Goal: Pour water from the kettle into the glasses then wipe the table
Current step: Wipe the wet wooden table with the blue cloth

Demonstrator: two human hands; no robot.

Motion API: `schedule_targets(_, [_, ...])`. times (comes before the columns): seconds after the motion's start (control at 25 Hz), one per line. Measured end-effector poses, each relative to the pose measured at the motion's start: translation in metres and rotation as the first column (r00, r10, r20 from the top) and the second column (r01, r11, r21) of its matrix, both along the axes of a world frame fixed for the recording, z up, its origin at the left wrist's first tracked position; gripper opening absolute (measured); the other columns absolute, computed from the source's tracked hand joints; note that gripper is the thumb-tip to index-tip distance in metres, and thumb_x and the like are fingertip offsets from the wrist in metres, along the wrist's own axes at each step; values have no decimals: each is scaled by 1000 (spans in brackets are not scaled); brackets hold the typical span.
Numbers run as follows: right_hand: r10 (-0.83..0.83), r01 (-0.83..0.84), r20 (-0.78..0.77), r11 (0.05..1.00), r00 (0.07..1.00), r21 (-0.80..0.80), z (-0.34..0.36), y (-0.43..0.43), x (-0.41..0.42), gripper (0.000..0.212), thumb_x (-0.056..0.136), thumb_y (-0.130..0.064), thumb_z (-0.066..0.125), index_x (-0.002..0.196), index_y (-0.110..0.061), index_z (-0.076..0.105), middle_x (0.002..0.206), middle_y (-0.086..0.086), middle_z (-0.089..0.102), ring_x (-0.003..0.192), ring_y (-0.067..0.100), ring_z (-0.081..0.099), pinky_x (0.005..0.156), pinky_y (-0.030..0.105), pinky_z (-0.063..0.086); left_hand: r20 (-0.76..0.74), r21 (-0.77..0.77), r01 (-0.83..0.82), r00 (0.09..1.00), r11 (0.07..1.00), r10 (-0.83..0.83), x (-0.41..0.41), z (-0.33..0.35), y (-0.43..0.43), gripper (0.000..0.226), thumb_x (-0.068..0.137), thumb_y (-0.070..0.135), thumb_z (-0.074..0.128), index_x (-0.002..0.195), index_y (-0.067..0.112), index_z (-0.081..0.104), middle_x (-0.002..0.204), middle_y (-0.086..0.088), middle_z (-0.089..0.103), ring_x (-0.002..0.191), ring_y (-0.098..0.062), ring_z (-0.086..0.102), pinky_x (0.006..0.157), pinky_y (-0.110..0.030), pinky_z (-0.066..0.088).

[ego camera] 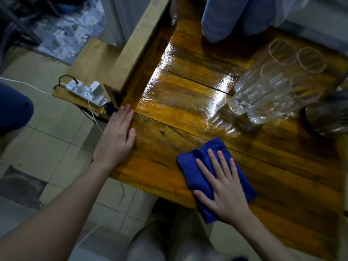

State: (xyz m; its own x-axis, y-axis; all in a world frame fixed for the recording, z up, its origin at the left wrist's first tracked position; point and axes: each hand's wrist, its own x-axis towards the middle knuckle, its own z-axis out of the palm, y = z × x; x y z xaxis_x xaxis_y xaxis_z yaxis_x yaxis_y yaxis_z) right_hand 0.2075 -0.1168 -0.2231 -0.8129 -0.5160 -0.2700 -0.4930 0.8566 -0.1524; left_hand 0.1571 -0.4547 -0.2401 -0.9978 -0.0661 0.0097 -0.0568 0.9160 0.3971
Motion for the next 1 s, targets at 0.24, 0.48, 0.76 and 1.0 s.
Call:
schedule_targets(0.24, [490,-496,85,863,868,90,4,66,-42,83,87,-75,36,156,-34,13,166,8,5,152,32,-1,119,54,6,-23,-20,16,1000,1000,-16,-2,2,-1,55,98,24,38,148,5,33,157,-11,29,147,-20,22,122,-36,13])
schedule_targets(0.48, [659,-663,99,749,746,13,2,15,-84,84,86,-78,33,155,-37,10,166,5,-1,152,32,-5,119,55,-4,-12,-27,8,1000,1000,-9,-4,2,-3,54,98,24,37,149,5,32,158,-11,28,148,-19,18,122,-28,4])
schedule_targets(0.76, [290,-290,-9,956,957,-30,-5,-79,-90,88,84,-80,34,156,-35,9,165,9,1,152,31,-6,118,61,7,-4,-33,-3,1000,999,3,-4,2,-3,54,99,20,38,150,7,29,159,-9,24,149,-16,15,122,-25,-1])
schedule_targets(1.0, [-118,109,-99,990,988,-93,-12,-159,-120,80,89,-74,25,156,-32,11,165,11,0,152,32,-5,120,58,0,-11,-1,0,1000,1000,0,-5,1,-2,53,98,18,41,149,5,33,158,-10,28,148,-17,19,122,-29,5])
